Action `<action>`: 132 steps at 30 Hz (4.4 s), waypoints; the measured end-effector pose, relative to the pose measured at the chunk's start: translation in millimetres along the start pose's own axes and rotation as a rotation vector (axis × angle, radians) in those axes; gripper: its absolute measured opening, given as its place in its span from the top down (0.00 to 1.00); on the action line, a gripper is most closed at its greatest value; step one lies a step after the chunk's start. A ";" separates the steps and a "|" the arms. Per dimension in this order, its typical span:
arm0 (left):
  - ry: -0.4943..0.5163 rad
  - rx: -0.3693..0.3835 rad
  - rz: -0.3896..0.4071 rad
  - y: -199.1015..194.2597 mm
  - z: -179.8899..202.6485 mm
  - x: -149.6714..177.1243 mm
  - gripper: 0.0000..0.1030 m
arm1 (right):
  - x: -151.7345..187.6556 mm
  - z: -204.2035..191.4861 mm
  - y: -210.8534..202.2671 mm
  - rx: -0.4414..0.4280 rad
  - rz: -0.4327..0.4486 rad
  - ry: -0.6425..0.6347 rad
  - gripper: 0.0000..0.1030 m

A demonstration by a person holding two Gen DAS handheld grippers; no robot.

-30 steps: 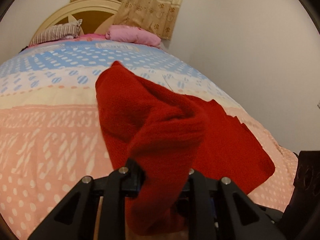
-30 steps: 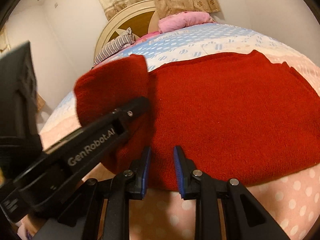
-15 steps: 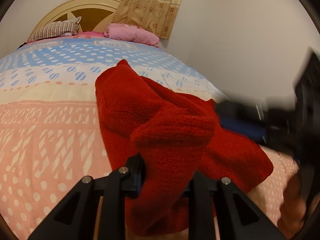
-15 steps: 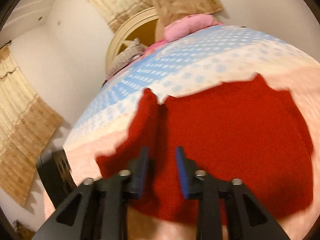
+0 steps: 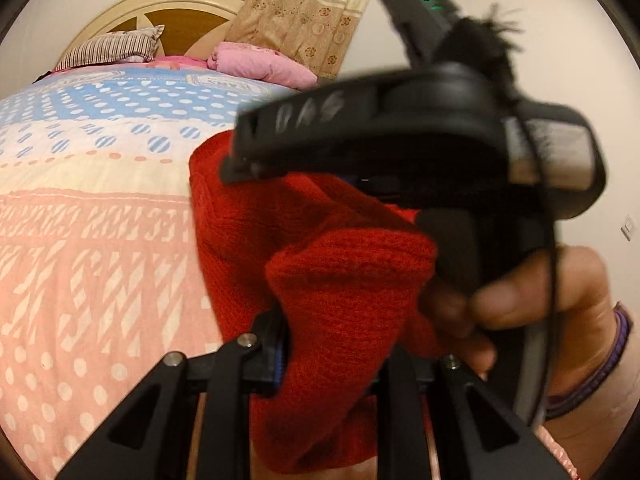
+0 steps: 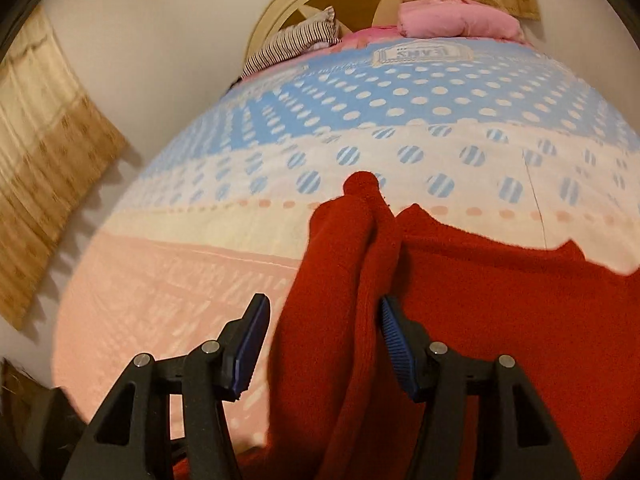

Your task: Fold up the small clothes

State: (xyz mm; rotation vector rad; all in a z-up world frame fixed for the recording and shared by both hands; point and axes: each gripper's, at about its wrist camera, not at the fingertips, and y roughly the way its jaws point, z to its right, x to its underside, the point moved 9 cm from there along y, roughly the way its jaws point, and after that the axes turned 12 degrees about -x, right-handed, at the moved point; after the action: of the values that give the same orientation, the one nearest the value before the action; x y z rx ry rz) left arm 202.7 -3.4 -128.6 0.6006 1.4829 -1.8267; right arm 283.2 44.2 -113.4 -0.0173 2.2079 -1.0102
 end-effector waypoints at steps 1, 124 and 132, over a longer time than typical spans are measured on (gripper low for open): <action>-0.001 0.002 -0.002 0.1 -1.6 -0.5 0.80 | 0.9 0.9 2.8 0.014 -0.007 -0.013 0.72; 0.146 0.044 0.020 -40.7 27.3 -24.5 0.50 | 193.1 71.7 -263.5 0.373 0.275 0.140 0.92; 0.266 -0.083 -0.064 17.9 65.6 -9.8 0.50 | 151.3 79.9 -238.0 0.448 0.279 0.097 0.92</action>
State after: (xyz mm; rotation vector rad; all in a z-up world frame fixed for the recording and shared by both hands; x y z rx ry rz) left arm 227.4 -66.4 -117.4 0.7871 1.7616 -1.7754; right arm 154.7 -217.1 -79.6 0.5354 1.9496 -1.3376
